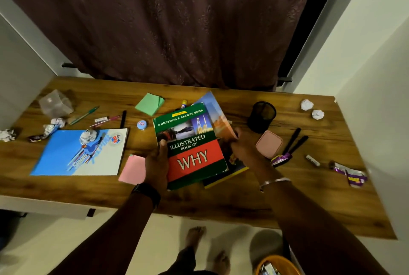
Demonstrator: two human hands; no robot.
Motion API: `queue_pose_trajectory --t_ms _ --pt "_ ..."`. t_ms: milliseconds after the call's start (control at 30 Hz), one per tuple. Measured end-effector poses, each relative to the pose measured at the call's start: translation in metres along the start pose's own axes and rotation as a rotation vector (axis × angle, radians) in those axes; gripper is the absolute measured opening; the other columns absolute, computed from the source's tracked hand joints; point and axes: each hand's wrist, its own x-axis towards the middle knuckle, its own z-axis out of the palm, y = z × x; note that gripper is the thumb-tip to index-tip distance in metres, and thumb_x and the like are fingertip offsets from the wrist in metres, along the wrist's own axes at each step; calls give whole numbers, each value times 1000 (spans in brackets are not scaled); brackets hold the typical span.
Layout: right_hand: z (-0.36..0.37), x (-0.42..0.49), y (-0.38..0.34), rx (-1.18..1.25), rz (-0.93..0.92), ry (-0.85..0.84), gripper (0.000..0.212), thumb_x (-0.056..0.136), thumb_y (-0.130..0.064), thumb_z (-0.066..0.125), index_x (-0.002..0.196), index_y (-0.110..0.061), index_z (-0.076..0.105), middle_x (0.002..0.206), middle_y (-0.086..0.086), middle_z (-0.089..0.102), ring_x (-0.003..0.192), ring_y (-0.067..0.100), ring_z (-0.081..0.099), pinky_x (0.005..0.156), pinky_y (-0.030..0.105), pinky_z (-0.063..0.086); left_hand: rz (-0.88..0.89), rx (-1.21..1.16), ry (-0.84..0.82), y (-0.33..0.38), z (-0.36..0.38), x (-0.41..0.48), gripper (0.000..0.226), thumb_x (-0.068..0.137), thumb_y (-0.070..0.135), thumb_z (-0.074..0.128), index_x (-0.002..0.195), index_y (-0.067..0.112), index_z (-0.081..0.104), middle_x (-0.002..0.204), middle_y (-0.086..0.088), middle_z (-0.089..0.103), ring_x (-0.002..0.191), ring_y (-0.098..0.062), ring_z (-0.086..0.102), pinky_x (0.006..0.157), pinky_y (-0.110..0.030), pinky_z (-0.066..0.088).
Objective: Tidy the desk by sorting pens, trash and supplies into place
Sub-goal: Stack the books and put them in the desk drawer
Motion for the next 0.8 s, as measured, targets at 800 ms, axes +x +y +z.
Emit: queue_pose_trajectory --t_ms 800 --pt "45 -54 -90 714 51 -460 58 97 -65 41 132 -23 60 126 15 69 114 38 67 99 59 49 -240 -502 -165 32 -66 -6 34 98 43 68 118 16 75 119 -25 74 94 -41 77 82 -60 62"
